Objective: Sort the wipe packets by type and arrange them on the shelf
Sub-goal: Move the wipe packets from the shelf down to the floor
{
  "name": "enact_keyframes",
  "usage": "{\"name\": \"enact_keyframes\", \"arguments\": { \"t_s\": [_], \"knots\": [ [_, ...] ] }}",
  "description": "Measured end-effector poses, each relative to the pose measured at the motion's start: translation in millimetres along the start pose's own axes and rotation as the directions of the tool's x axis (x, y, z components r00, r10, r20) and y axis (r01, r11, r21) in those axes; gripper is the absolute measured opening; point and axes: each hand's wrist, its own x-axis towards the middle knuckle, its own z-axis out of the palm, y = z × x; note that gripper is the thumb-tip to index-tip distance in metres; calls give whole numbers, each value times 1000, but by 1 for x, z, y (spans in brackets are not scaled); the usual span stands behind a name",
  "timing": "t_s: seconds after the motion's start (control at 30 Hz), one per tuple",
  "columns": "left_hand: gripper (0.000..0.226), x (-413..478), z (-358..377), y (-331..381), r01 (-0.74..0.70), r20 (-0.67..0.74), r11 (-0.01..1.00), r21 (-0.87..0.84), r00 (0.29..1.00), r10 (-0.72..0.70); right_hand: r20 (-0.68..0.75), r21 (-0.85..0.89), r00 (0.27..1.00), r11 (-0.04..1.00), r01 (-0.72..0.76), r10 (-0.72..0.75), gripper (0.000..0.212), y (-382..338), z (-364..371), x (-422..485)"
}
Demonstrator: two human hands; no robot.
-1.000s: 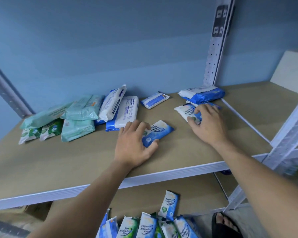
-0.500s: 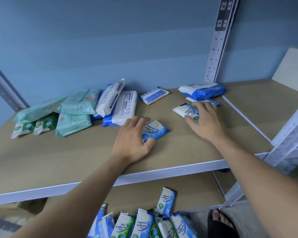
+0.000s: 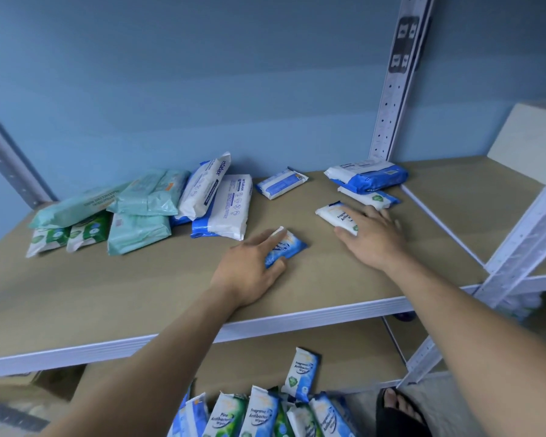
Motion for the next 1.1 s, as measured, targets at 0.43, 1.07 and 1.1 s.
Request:
{"name": "enact_keyframes", "arguments": {
  "t_s": [0.43,1.07,1.1],
  "knots": [
    [50,-75,-15,15,123,-140,958,-259,977,-163,27,-17,995,995,93,-93,58,-32,-18,-107],
    [39,-256,45,-27,338,-81,801,-494,900,-429,104,370,991,928,40,-84,61,-97,97,-280],
    [37,-261,52,-34,386,-56,789,-479,883,-466,153,350,985,936,16,-74,61,-96,109,-280]
  ]
}}
